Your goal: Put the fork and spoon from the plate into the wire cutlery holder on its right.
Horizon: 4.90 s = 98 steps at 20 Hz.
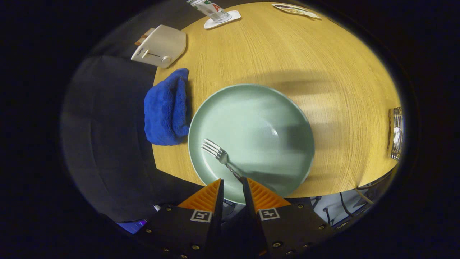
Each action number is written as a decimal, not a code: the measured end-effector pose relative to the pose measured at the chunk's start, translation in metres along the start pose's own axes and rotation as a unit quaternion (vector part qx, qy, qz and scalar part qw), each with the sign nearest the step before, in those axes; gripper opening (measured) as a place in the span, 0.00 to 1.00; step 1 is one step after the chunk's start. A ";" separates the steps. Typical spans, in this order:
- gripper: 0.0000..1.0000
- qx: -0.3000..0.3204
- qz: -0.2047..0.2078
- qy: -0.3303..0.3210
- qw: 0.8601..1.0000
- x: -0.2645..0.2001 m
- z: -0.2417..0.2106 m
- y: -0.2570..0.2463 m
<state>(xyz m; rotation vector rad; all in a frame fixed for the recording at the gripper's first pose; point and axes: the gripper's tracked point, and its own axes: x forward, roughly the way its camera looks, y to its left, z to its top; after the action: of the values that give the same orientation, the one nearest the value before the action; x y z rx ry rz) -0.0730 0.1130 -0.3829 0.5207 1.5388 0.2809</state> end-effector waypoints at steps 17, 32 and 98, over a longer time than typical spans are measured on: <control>0.18 -0.081 -0.036 0.041 0.995 0.020 -0.013 -0.012; 0.04 0.027 0.045 -0.090 0.995 -0.086 0.028 -0.010; 0.98 0.165 -0.178 -0.381 0.892 -0.331 0.033 -0.248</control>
<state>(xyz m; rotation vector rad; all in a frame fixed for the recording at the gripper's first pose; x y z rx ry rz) -0.0865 -0.2666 -0.2164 0.5141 0.8732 -0.4439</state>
